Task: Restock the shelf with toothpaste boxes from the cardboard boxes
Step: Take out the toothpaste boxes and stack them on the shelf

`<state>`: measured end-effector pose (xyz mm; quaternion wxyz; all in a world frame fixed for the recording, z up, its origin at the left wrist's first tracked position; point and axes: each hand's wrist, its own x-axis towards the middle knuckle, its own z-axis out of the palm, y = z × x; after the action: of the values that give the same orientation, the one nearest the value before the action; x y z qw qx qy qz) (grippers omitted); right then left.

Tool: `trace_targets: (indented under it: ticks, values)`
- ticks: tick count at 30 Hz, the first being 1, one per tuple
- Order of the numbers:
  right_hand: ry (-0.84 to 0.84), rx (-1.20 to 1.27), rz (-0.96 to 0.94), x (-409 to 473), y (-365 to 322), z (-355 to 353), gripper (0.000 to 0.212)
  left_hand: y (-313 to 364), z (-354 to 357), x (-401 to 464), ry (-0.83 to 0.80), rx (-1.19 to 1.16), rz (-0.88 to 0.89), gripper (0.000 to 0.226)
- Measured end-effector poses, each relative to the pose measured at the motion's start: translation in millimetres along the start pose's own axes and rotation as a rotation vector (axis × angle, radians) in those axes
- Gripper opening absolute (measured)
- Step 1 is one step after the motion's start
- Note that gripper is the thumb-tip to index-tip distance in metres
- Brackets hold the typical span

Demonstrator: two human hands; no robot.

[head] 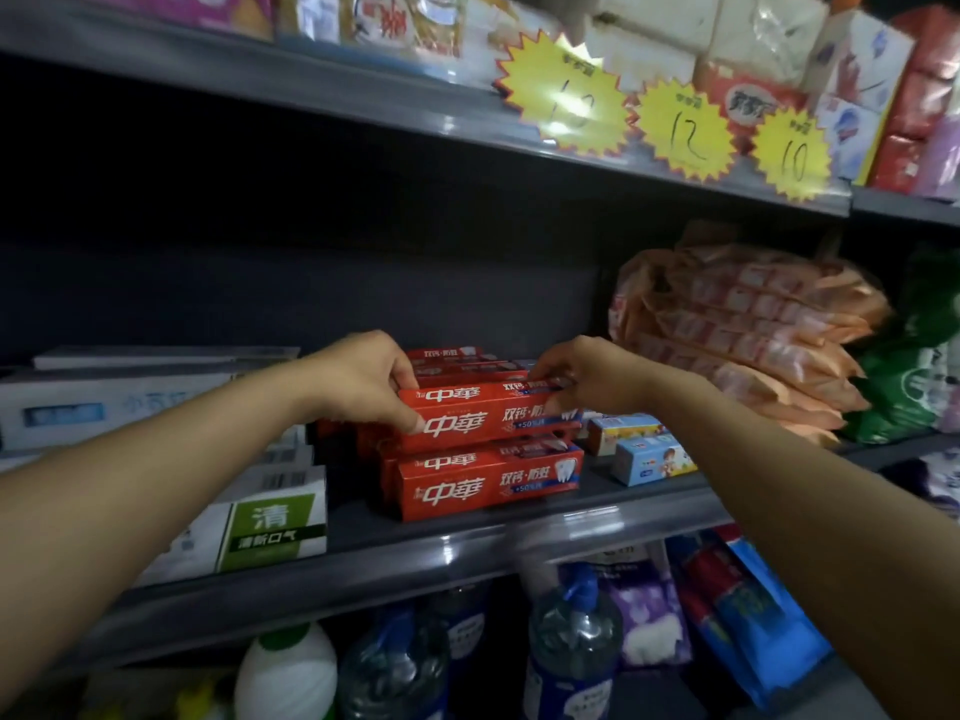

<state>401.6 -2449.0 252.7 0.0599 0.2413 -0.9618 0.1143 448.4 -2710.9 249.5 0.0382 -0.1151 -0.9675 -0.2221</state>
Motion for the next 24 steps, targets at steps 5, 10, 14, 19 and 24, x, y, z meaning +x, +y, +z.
trace_targets:
  ticks: [5, 10, 14, 19, 24]
  values:
    - [0.003, -0.042, -0.029, 18.9, -1.6, 9.3, 0.044, -6.5, 5.8, 6.3, 0.044, 0.063, -0.038, 0.031]
    - [0.003, -0.061, -0.043, 22.9, -0.7, 14.9, 0.044, -9.2, 7.8, 13.1, 0.087, 0.125, -0.052, 0.039]
    - [0.005, -0.09, -0.041, 22.9, -0.3, 14.9, 0.046, -6.5, 5.6, 15.1, 0.082, 0.154, -0.063, 0.045]
    - [0.029, -0.122, -0.039, 17.3, 0.5, 8.8, 0.049, 11.5, 0.8, 13.7, 0.123, 0.179, -0.023, 0.051]
    - [0.059, -0.212, 0.011, -3.7, 12.0, -4.0, 0.058, 55.5, 9.4, 18.8, 0.133, 0.223, 0.116, 0.058]
